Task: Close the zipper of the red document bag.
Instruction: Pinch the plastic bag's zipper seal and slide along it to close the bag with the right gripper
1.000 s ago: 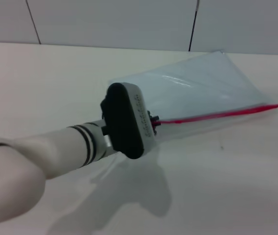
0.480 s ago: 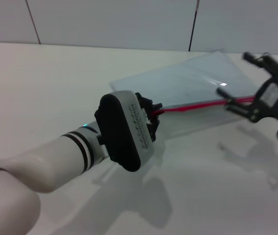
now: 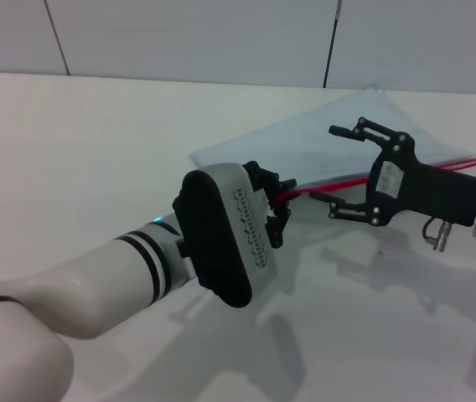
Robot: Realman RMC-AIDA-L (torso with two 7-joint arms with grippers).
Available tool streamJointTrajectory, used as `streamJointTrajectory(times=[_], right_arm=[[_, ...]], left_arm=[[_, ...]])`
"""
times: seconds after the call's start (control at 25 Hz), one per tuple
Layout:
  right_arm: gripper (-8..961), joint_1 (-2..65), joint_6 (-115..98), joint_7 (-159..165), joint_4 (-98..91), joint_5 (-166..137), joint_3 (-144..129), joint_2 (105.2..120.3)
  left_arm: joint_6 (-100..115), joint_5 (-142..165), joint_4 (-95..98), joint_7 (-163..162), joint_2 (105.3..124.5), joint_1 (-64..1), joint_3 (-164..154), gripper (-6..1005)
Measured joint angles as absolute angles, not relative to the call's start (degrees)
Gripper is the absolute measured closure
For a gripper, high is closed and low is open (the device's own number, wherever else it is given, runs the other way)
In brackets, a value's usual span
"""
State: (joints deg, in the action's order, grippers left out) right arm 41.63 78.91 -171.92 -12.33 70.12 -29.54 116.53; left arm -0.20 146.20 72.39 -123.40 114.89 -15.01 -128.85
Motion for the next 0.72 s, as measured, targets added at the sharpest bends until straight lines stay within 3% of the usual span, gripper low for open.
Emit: streamJointTrajectory(times=[0.56, 0.72], right_arm=[[240, 41.4, 77.1, -172.0, -14.6, 70.0, -33.2, 116.64], [416, 41.0, 77.1, -172.0, -15.2, 70.0, -33.2, 116.63]], left_arm=[[-0.1, 146.0, 75.0, -123.8, 114.07, -13.5, -129.9, 952], [-0.1, 146.0, 75.3, -123.8, 114.07, -13.5, -130.2, 952]])
